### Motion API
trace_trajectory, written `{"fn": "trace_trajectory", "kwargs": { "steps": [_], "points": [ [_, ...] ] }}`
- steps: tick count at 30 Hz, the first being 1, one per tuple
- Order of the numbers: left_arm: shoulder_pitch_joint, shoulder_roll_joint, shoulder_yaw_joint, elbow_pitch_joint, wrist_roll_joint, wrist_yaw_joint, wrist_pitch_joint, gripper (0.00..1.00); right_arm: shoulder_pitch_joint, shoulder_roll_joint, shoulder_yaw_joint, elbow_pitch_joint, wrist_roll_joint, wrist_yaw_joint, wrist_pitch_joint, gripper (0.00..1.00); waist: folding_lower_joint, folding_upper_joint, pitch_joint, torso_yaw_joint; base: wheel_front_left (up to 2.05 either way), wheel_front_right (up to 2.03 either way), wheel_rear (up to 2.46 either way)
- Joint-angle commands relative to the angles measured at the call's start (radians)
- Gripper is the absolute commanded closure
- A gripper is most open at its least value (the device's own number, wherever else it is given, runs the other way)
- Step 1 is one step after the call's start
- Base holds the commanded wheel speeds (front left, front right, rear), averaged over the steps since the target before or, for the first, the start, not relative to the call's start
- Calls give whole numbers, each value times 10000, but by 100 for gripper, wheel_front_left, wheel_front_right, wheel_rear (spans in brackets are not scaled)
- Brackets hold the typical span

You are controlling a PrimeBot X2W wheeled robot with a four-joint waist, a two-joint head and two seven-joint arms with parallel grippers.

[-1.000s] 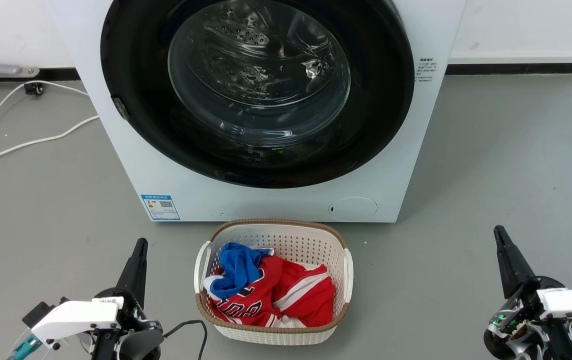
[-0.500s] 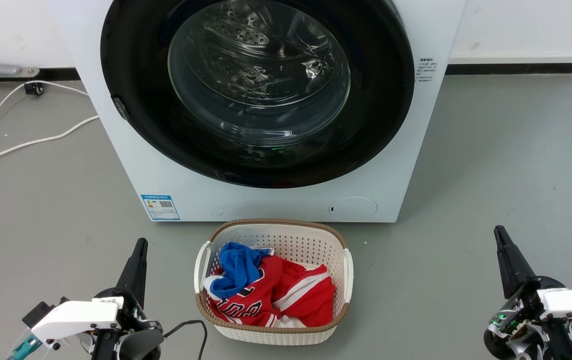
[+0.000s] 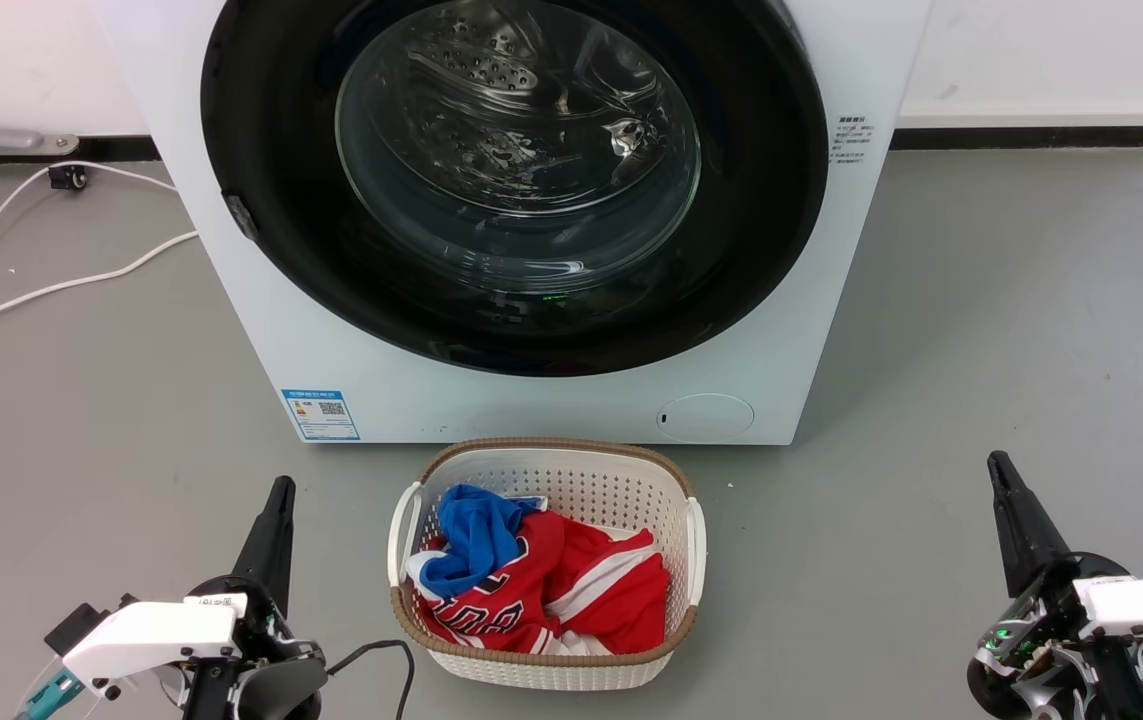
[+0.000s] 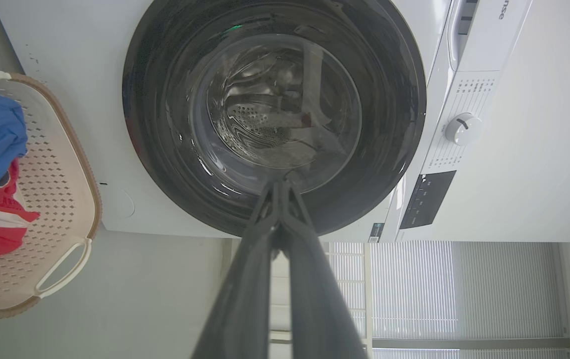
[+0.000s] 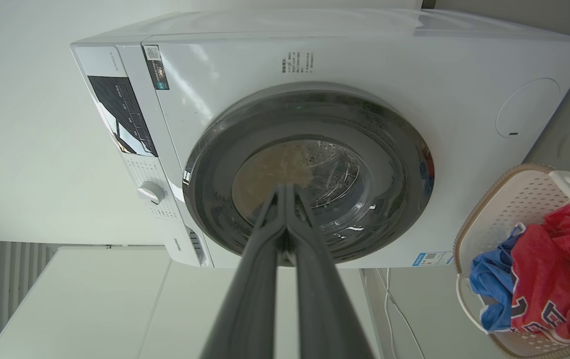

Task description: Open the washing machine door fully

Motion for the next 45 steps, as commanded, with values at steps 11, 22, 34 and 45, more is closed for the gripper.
{"fn": "trace_trajectory", "kwargs": {
  "steps": [11, 22, 34, 45],
  "points": [
    [169, -11, -45, 210, 1, 2, -18, 100, 179, 21, 5, 216, -12, -2, -19, 100, 0, -1, 1, 0, 0, 0, 0],
    [309, -17, 64, -63, 808, 17, -508, 0, 448, 32, -116, 13, -970, -1, -492, 0, 0, -1, 7, 1, 0, 0, 0],
    [407, -15, -311, -1013, 3470, 571, -1051, 0, 659, 39, -198, -784, -3405, 1, -1027, 0, 0, -1, 20, 0, 0, 0, 0],
    [555, -13, -928, -1513, 6315, 1220, -1526, 0, 882, 45, -80, -1677, -6212, 2, -1493, 0, 0, -1, 25, 5, 0, 0, 0]
  ]
}}
